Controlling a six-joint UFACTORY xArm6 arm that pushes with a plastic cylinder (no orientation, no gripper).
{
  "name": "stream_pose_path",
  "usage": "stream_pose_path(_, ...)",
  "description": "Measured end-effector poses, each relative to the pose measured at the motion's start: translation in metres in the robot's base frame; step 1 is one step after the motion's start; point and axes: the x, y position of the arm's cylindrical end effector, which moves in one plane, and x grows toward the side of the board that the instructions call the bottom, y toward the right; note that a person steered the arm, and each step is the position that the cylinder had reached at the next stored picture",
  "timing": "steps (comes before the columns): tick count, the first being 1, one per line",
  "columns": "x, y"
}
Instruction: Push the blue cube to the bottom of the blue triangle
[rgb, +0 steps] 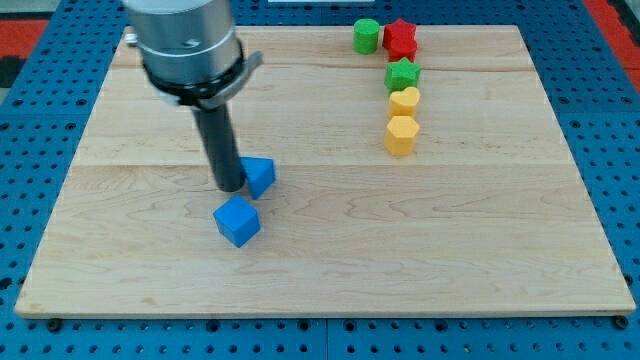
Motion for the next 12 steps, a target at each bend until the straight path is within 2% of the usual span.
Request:
stream_pose_path(3, -0.012, 0.124)
stream_pose_path(4, -0.011, 0.145)
stream_pose_path(6, 0.132, 0.067)
stream_pose_path(7, 0.112, -0.024)
stream_pose_path(8, 0.067, -0.037)
stream_pose_path(9, 0.055, -0.034)
stream_pose_path(10, 0.062, -0.01)
stream_pose_path(12, 0.044, 0.04)
